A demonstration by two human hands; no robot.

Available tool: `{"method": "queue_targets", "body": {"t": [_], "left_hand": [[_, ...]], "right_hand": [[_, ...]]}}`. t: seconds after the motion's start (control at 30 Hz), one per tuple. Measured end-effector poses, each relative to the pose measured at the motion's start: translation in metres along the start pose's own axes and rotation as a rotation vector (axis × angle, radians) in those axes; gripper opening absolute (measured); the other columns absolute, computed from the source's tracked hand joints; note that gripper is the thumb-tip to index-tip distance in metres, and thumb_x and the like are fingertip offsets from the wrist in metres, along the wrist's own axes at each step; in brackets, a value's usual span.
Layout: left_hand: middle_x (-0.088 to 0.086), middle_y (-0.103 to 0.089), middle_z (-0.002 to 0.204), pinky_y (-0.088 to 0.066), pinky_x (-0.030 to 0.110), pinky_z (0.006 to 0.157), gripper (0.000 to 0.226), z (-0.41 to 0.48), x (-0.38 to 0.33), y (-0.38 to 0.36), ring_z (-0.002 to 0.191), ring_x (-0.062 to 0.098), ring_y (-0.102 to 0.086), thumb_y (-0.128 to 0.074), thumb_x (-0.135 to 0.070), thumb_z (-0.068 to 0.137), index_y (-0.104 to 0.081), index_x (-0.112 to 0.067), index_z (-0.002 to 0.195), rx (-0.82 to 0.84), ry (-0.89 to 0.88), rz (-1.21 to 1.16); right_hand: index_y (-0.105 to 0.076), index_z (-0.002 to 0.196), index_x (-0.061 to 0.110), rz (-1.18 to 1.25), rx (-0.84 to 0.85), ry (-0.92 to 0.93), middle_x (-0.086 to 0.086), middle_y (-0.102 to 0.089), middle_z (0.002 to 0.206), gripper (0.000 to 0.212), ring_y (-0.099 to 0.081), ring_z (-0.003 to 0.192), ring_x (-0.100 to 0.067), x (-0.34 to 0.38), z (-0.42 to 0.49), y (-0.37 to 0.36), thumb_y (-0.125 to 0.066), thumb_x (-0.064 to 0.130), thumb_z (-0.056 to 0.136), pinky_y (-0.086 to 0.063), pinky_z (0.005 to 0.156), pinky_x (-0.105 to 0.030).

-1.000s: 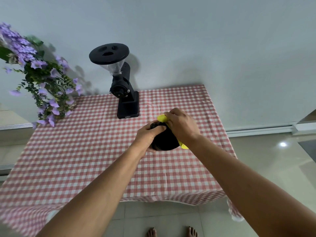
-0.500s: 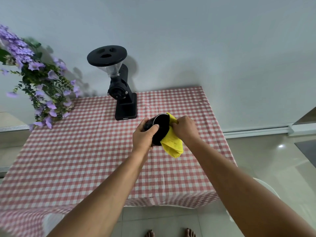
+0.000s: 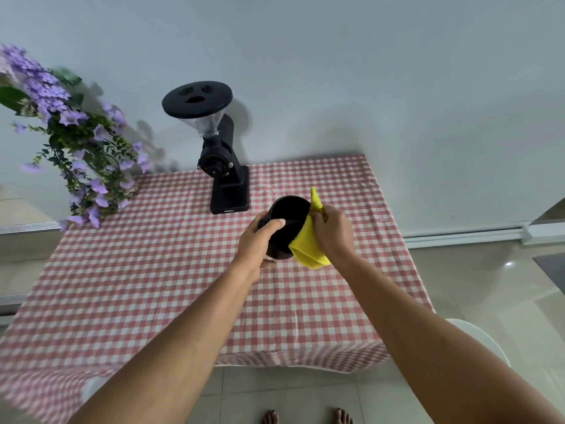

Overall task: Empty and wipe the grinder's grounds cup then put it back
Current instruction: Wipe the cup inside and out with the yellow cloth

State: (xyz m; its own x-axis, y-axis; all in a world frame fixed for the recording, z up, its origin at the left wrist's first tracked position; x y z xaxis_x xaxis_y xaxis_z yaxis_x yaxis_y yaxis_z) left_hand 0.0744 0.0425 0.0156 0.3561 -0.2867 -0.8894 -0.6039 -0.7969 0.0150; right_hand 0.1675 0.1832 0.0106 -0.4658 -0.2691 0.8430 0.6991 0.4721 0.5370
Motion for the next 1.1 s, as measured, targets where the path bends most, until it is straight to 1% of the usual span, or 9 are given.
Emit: {"method": "queue_targets", "body": {"t": [0.07,0.2,0.37,0.5,0.57,0.67,0.77,0.97,1.1], "left_hand": [[-0.003,-0.069,0.119,-0.065,0.045,0.071,0.036,0.001,-0.001,0.005,0.1,0.023,-0.071,-0.072,-0.049,0.079,-0.068,-0.045,0.114,0.038,0.049,-0.01],[-0.003,-0.065,0.118,-0.064,0.05,0.068,0.031,0.003,0.006,0.005,0.105,0.026,-0.067,-0.072,-0.041,0.081,-0.071,-0.043,0.112,0.005,0.08,-0.111],[0.004,-0.066,0.122,-0.063,0.052,0.068,0.04,0.007,0.021,0.004,0.105,0.03,-0.067,-0.07,-0.033,0.087,-0.067,-0.03,0.126,-0.005,0.126,-0.174],[0.011,-0.057,0.131,-0.063,0.049,0.062,0.037,0.01,0.032,-0.002,0.12,0.039,-0.059,-0.071,-0.032,0.09,-0.063,-0.021,0.125,0.003,0.211,-0.188],[0.012,-0.056,0.136,-0.063,0.048,0.062,0.031,0.012,0.037,-0.007,0.121,0.038,-0.059,-0.07,-0.031,0.092,-0.064,-0.021,0.121,0.013,0.221,-0.158],[0.014,-0.052,0.147,-0.062,0.055,0.073,0.049,0.018,0.044,-0.011,0.119,0.04,-0.062,-0.069,-0.026,0.094,-0.055,-0.019,0.141,-0.018,0.227,-0.174],[0.015,-0.052,0.147,-0.062,0.056,0.074,0.048,0.023,0.05,-0.013,0.118,0.042,-0.062,-0.067,-0.023,0.096,-0.054,-0.021,0.142,-0.043,0.236,-0.162],[0.013,-0.061,0.136,-0.063,0.053,0.072,0.041,0.028,0.056,-0.011,0.109,0.039,-0.067,-0.064,-0.028,0.098,-0.055,-0.024,0.138,-0.027,0.215,0.0],[0.012,-0.061,0.136,-0.062,0.056,0.078,0.041,0.031,0.058,-0.011,0.112,0.039,-0.065,-0.062,-0.027,0.099,-0.055,-0.023,0.139,-0.034,0.213,0.041]], "right_hand": [[-0.052,0.068,0.02,-0.034,-0.014,0.05,0.006,-0.054,0.061,0.03,-0.05,0.057,-0.009,0.0,0.0,0.002,-0.053,0.028,0.096,-0.032,0.05,-0.026],[-0.057,0.067,0.021,-0.017,0.046,0.027,0.004,-0.057,0.062,0.031,-0.055,0.062,-0.013,0.003,0.004,0.006,-0.058,0.037,0.093,-0.038,0.054,-0.029],[-0.065,0.081,0.015,-0.009,0.28,-0.094,0.0,-0.06,0.073,0.016,-0.057,0.071,-0.017,-0.003,0.008,0.004,-0.056,0.019,0.094,-0.044,0.059,-0.029],[-0.057,0.065,0.015,-0.093,0.175,-0.062,0.003,-0.052,0.06,0.031,-0.05,0.06,-0.015,-0.013,0.003,0.004,-0.055,0.024,0.094,-0.034,0.049,-0.027],[-0.06,0.066,0.011,-0.102,0.127,-0.099,0.003,-0.051,0.058,0.033,-0.048,0.055,-0.012,-0.02,0.002,0.006,-0.058,0.03,0.093,-0.035,0.048,-0.027],[-0.066,0.07,0.008,-0.039,0.107,-0.175,0.002,-0.053,0.058,0.035,-0.05,0.055,-0.013,-0.033,0.001,0.006,-0.063,0.037,0.09,-0.037,0.05,-0.026],[-0.054,0.057,0.016,0.073,0.103,-0.253,0.003,-0.048,0.055,0.039,-0.048,0.055,-0.014,-0.046,0.0,0.005,-0.064,0.034,0.091,-0.039,0.053,-0.029],[-0.065,0.09,0.015,0.136,0.115,-0.358,0.001,-0.062,0.075,0.013,-0.06,0.075,-0.018,-0.067,-0.005,0.005,-0.06,0.025,0.095,-0.051,0.068,-0.036],[-0.064,0.109,0.013,0.197,0.142,-0.394,-0.003,-0.068,0.093,0.02,-0.066,0.089,-0.022,-0.072,-0.008,0.012,-0.058,0.027,0.096,-0.058,0.083,-0.043]]}}
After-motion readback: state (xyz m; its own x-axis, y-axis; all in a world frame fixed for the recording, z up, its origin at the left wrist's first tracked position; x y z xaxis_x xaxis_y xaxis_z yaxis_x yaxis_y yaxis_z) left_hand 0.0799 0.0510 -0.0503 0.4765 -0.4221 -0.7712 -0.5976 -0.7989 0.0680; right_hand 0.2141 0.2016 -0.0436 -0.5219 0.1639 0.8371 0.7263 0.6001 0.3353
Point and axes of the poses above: each hand's wrist, its own z-axis towards the middle knuckle, its own y-axis out of the back of the hand, x = y × z, the point moved 1 cm from there along z, towards the middle knuckle
